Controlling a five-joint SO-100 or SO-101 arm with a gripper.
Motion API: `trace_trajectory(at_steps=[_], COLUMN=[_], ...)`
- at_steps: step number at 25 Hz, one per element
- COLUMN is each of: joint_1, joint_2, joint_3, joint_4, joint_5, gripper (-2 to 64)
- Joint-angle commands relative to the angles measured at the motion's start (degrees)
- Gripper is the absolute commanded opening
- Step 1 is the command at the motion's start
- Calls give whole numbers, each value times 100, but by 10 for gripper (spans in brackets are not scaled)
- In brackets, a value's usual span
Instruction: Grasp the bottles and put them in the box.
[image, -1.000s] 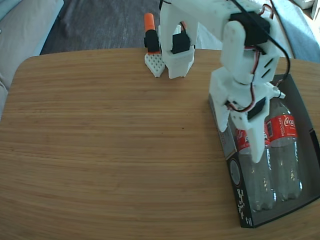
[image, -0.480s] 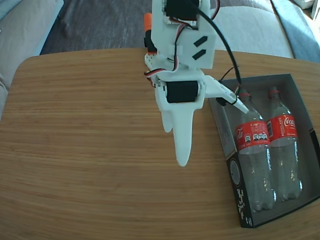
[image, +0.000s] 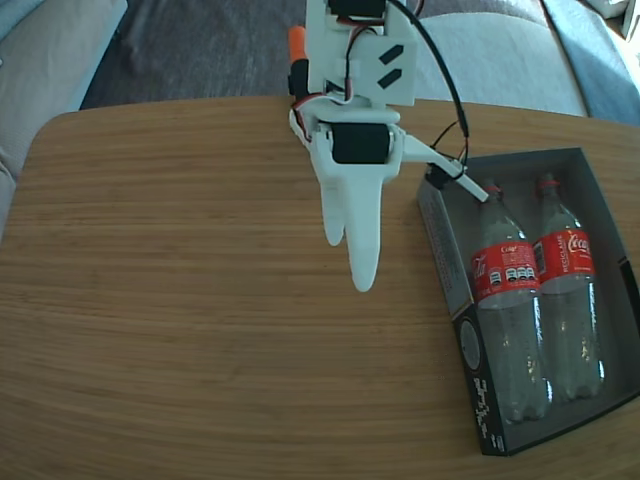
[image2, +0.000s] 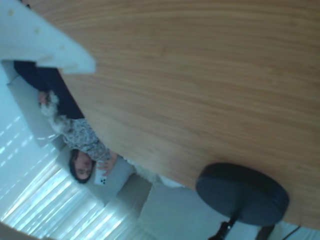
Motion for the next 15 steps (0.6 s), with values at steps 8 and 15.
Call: trace_trajectory(at_steps=[8, 15], joint_1=[-404, -422], joint_2=[940, 1608], joint_3=[949, 1775], joint_4=[-272, -457], joint_5=[0, -26], gripper=[460, 459])
